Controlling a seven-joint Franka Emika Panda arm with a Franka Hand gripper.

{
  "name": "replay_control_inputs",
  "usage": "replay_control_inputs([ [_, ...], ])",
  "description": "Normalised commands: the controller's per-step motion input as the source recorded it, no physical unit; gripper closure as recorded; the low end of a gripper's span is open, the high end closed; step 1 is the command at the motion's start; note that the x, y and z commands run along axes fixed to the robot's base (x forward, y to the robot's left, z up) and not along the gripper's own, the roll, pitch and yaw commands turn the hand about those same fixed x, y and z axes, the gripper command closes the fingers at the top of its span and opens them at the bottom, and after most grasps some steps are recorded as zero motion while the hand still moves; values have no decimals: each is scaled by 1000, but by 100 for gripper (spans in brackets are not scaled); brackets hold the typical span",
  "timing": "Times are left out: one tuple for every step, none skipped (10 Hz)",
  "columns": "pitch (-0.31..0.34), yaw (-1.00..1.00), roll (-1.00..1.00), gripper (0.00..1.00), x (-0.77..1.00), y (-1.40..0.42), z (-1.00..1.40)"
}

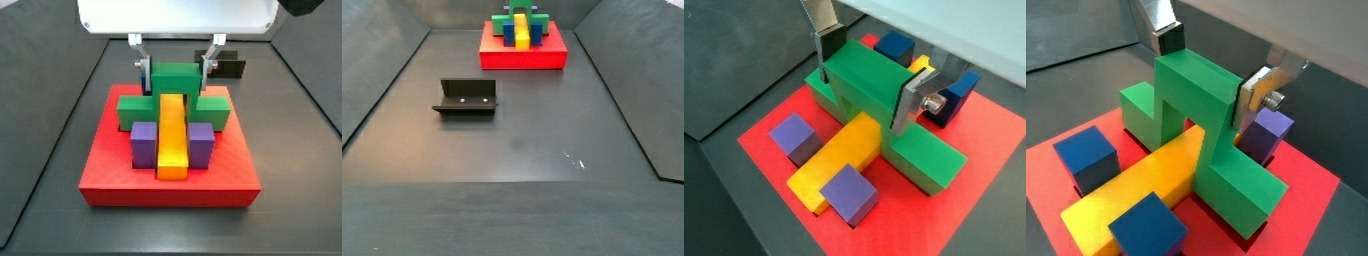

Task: Pick up the green object. Move up. Place the green object on the fixture. Regrasp the green object. Move to above the board. Insert the green object.
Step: Insert the green object.

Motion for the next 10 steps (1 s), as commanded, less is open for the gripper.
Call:
replay_control_inputs([
  [-51, 0, -166, 100, 69, 0, -143],
  [-36, 0, -144, 100, 149, 0, -160],
  [0, 0, -101, 100, 197, 111, -80],
  [0, 0, -67, 100, 134, 114, -71],
  [0, 0, -136, 100, 134, 149, -23],
  [0, 0, -156, 100, 74, 169, 0],
  [0, 0, -163, 100, 0, 163, 0],
  [-17, 0, -150, 100, -80, 140, 0],
  [-46, 0, -96, 100, -131, 23, 0],
  [-49, 0, -39, 100, -111, 0, -51],
])
